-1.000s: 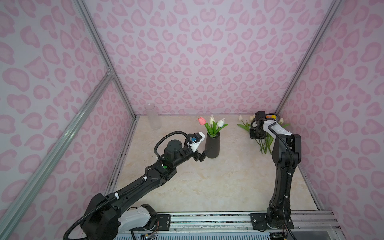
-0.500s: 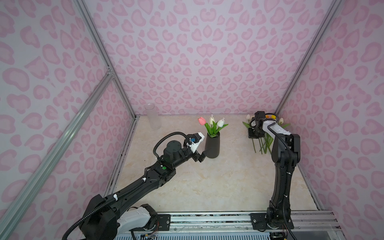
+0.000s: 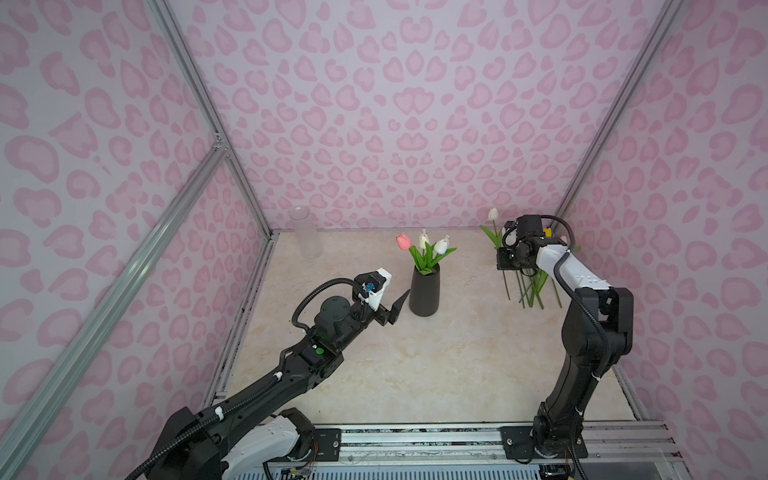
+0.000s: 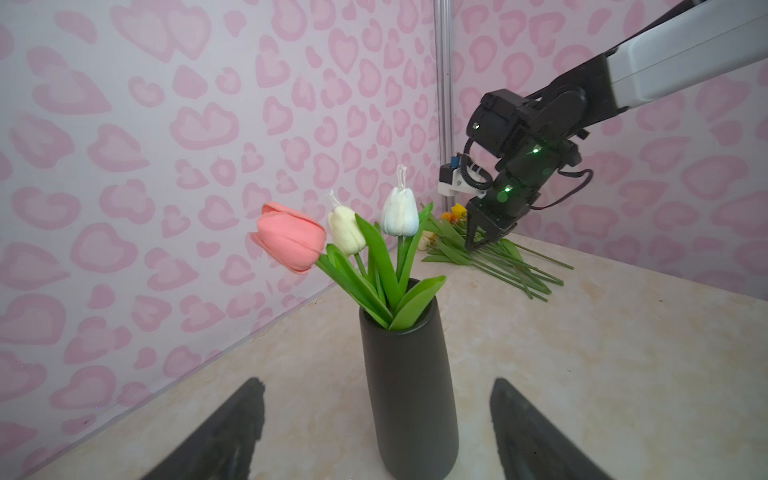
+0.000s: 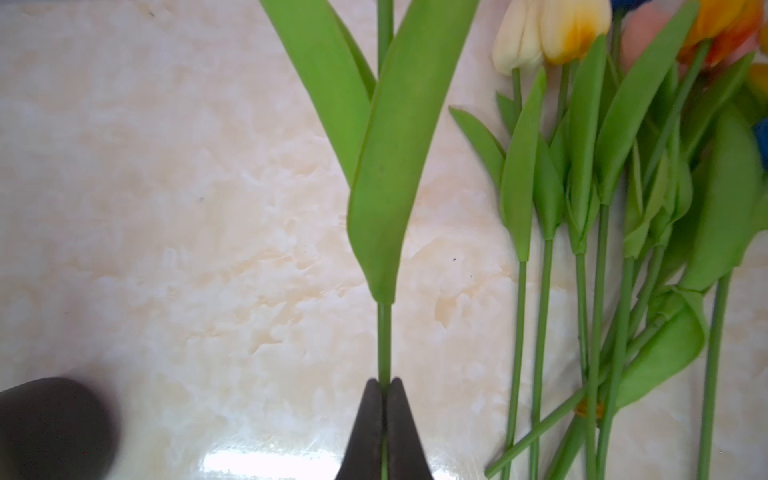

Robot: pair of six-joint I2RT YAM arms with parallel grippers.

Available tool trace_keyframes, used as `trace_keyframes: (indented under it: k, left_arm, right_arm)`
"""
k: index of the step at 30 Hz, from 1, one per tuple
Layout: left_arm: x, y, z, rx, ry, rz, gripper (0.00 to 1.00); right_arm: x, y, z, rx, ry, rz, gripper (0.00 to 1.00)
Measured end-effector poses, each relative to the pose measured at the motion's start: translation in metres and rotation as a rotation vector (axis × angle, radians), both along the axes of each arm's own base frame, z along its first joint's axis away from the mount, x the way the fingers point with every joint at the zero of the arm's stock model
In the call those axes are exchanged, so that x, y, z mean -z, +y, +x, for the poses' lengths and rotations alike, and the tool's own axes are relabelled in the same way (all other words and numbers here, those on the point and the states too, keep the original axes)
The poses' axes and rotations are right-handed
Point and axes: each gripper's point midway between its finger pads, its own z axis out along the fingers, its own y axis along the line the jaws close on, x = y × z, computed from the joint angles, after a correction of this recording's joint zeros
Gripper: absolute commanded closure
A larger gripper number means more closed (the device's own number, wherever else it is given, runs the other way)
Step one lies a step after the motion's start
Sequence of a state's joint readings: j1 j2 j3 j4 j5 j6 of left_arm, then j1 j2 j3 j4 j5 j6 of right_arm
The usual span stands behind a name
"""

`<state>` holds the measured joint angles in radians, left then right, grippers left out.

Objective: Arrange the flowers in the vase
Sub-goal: 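Lift the white tulip with the right gripper and carry it toward the vase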

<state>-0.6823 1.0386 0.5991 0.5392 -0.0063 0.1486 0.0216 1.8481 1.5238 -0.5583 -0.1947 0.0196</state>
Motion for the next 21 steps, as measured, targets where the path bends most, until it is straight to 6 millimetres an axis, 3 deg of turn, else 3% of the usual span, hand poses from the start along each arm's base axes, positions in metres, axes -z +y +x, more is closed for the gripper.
trace_keyframes:
  k: [8,13,16,18,21]
  left_arm:
    - [-0.003,0.012,0.007,-0.08,-0.007,-0.047,0.15]
    - [0.001,0.023,0.011,-0.144,-0.005,-0.078,0.15]
    - [-0.002,0.027,0.014,-0.174,-0.011,-0.099,0.15]
    - [-0.002,0.028,0.016,-0.181,-0.006,-0.105,0.15]
    - [-0.002,0.029,0.017,-0.19,-0.002,-0.109,0.15]
  right_arm:
    - [-0.11,0.034,-0.034,-0.088,-0.341,0.082,1.0]
    - [-0.188,0.066,-0.074,-0.184,-0.657,0.195,1.0]
    - [-0.215,0.086,-0.086,-0.242,-0.799,0.35,1.0]
    - [-0.219,0.1,-0.09,-0.277,-0.823,0.445,1.0]
    - [-0.228,0.138,-0.107,-0.397,-0.863,0.55,1.0]
